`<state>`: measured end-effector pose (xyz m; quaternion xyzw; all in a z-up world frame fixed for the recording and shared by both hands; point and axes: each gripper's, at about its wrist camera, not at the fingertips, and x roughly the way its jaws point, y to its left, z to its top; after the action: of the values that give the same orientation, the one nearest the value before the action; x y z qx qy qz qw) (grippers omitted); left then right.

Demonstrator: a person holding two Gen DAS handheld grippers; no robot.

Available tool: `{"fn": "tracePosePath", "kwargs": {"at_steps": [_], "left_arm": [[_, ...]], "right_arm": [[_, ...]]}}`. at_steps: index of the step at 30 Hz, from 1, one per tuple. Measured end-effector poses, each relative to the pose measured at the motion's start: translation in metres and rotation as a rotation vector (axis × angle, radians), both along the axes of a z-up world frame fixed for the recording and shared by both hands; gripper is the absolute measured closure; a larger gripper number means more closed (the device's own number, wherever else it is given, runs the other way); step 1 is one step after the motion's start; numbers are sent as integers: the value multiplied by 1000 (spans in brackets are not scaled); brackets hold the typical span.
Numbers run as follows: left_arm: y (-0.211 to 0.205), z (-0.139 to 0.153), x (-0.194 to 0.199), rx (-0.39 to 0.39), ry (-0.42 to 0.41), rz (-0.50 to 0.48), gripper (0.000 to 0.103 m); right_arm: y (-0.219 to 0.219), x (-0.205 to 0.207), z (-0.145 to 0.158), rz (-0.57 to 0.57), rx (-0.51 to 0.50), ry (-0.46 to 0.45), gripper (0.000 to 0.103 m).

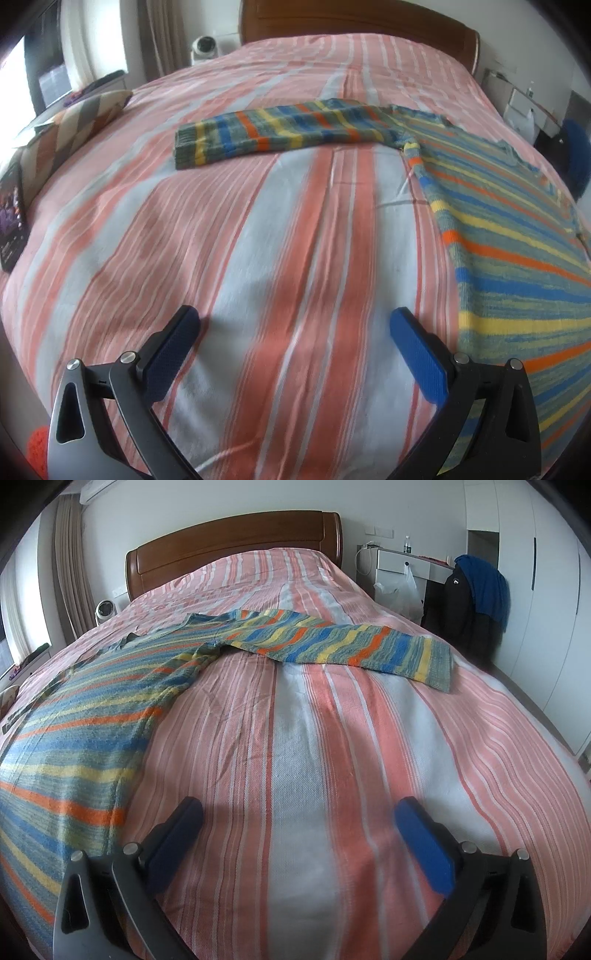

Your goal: Fold small clothes

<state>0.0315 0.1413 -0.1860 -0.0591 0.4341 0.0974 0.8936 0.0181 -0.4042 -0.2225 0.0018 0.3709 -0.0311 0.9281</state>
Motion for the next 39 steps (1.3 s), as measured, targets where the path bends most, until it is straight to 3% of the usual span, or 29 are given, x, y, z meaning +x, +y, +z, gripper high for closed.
{"fn": "tracePosePath", "kwargs": {"at_steps": [26,30,32,34,37,39], "left_arm": [[-5,-2,-4,36,-5,-35,0],[-5,-3,-5,36,-11,-44,0],[-6,-3,-5,38,-16,-45,0],[-5,-4,-5,43,-19,-45,0],[-5,-4,-4,48,-23,-41,0],[-5,-3,-4,47,-24,-42,0]], "right_arm": [[0,0,1,0,-2,2,0],[1,7,9,14,-13,98,1],[-11,11,26,57,97,133,1],[-32,14,48,57,218,91,1],[-91,33,76,-33,432,38,1],[-132,49,77,-126,529,34,3]]}}
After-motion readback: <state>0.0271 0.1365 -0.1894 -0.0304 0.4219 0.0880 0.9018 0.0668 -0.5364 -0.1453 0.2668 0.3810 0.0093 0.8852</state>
